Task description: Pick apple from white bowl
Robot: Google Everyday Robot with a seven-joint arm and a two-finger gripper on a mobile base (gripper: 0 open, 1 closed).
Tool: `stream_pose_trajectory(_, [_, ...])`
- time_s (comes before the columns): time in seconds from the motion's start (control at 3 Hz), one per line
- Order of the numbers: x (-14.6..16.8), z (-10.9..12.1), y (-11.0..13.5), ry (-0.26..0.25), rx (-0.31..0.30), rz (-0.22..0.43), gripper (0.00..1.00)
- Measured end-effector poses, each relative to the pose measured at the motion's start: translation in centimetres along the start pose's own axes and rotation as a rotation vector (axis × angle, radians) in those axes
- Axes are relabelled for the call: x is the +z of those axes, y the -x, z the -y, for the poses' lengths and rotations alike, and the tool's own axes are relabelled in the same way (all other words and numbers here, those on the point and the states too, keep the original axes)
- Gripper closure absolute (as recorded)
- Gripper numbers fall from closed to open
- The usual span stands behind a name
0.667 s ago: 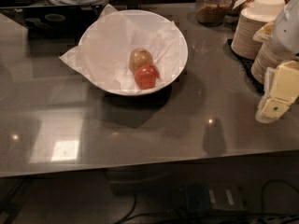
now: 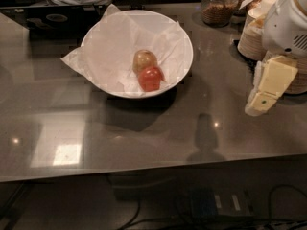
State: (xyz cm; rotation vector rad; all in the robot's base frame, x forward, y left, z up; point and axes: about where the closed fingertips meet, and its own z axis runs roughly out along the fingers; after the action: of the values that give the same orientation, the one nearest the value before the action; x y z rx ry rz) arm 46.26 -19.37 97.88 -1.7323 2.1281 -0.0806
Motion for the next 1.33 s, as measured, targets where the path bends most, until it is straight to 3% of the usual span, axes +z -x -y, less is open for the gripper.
stream_pose_trajectory(0.33, [1.2,2.4,3.7,-0.019,-0.068,0.099,0.00])
stream_pose_trajectory(0.67, [3.1,4.7,6.7,0.006,-0.100,0.176,0.00])
stream_pose_trajectory(1.33, [3.3,5.0,7.0,-0.006,-0.089,0.201,0.00])
